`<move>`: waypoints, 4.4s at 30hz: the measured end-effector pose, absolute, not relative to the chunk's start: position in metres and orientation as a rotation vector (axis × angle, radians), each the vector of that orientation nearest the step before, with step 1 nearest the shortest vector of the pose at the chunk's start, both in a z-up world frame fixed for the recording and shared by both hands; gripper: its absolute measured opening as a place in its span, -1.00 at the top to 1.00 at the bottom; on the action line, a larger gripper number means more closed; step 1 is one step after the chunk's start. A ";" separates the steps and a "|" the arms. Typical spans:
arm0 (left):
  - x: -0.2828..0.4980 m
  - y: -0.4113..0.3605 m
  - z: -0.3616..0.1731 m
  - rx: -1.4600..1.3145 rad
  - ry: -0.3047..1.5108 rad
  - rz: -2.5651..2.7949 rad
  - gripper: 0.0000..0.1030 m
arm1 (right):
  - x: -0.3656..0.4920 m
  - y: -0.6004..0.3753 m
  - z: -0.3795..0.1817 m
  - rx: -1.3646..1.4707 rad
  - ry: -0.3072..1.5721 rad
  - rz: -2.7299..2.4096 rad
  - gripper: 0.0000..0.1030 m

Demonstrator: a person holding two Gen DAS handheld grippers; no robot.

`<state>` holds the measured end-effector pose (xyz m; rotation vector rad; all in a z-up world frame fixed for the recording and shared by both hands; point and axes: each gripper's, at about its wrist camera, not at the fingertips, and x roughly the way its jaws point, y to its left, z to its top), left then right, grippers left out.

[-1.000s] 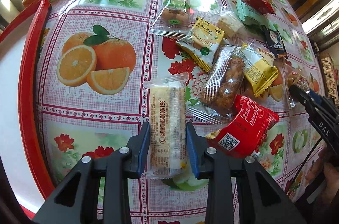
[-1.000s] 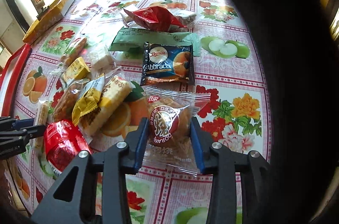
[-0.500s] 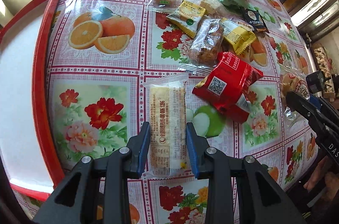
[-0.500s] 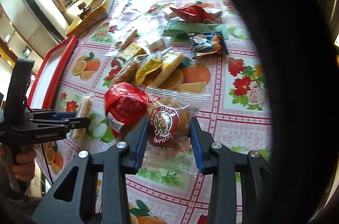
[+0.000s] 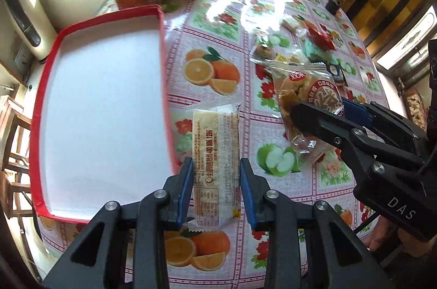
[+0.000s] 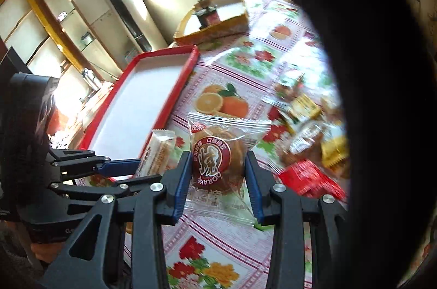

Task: Organize snacks
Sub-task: 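Carry the cream bar and pastry into the red tray and open both tools, then lift both tools out of the tray back toward the snack pile, then grasp the red snack bag with the right tool, then grasp the brown peanut bar with the left tool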

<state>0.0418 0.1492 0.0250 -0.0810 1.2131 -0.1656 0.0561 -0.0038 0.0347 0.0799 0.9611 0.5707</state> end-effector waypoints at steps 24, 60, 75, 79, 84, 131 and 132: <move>0.178 0.303 -0.020 -0.124 1.251 0.160 0.36 | 0.212 0.173 -0.013 0.078 1.041 0.634 0.21; 0.057 0.096 -0.006 0.132 1.182 0.003 -0.11 | 0.039 -0.027 0.012 0.227 1.061 0.554 -0.10; 0.065 0.066 0.012 0.189 1.068 0.037 -0.11 | 0.045 -0.144 -0.030 0.324 1.061 0.293 -0.12; 0.059 0.063 0.022 0.176 1.055 0.006 -0.11 | 0.058 -0.114 -0.022 0.177 1.044 0.411 -0.41; 0.060 0.055 0.026 0.161 1.057 -0.019 -0.11 | 0.073 -0.080 -0.037 0.003 1.058 0.470 -0.41; 0.166 -0.034 -0.059 0.222 1.365 -0.340 0.33 | 0.040 -0.151 -0.070 -0.016 1.125 0.263 -0.22; 0.162 -0.034 -0.058 0.215 1.368 -0.349 0.34 | 0.039 -0.153 -0.069 -0.008 1.121 0.257 -0.21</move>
